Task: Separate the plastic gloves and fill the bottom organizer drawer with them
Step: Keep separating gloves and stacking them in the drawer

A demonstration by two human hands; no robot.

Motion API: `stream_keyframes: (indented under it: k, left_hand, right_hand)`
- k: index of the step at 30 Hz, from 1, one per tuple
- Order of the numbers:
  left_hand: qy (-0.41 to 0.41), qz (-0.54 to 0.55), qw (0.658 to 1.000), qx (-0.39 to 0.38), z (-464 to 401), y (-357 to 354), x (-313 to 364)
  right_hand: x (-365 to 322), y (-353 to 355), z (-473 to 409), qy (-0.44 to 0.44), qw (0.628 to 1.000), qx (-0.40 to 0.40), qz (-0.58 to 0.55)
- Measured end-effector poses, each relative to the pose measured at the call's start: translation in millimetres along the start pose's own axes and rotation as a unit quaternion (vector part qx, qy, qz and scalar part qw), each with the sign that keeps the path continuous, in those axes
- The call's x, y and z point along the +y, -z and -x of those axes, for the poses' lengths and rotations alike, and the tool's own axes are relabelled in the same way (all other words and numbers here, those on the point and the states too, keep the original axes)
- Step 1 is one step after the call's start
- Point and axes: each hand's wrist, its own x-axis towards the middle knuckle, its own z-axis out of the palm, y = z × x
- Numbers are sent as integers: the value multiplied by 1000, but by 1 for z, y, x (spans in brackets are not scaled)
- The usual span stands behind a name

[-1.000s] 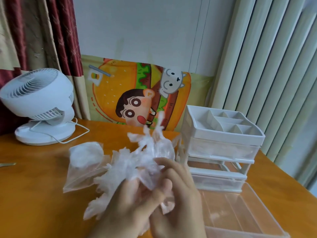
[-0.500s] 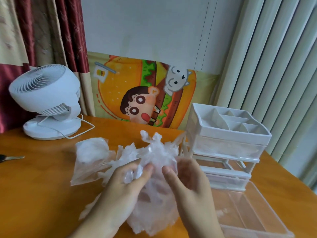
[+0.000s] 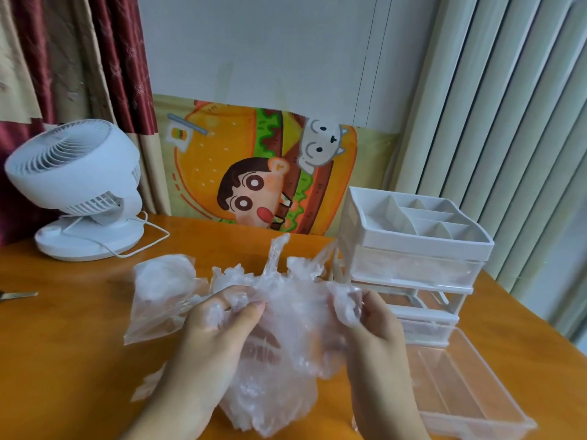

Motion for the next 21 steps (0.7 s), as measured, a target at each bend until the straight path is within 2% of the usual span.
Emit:
stream_keyframes:
  k: [2, 4, 7, 10, 12, 16, 18, 19, 21]
  left_hand:
    - [-16, -11, 1000, -18, 12, -7, 13]
    - [-28, -21, 999, -22, 29, -9, 24]
    - [-53, -39, 997, -38, 38, -9, 33]
    - [-54, -18, 998, 19, 27, -6, 28]
    - [-40, 6, 999, 28, 27, -6, 26]
    - [-25, 46, 999, 6, 28, -8, 27]
    - [-33, 50, 998, 3, 29, -10, 25]
    - [-33, 49, 998, 5, 29, -11, 26]
    - [-32, 66, 997, -8, 28, -9, 24]
  right_hand:
    - [-4, 0, 3, 14, 996, -71, 50]
    - [-5, 0, 4, 9, 995, -74, 63]
    - [-5, 1, 1, -36, 999, 16, 24]
    - [-6, 3, -4, -77, 992, 101, -27]
    - [-7, 8, -6, -103, 983, 123, -88]
    - [-17, 14, -3, -146, 963, 47, -221]
    - [-20, 14, -1, -145, 948, -25, -281]
    - [-20, 13, -1, -142, 944, -58, -292]
    - [-8, 12, -4, -123, 969, -64, -204]
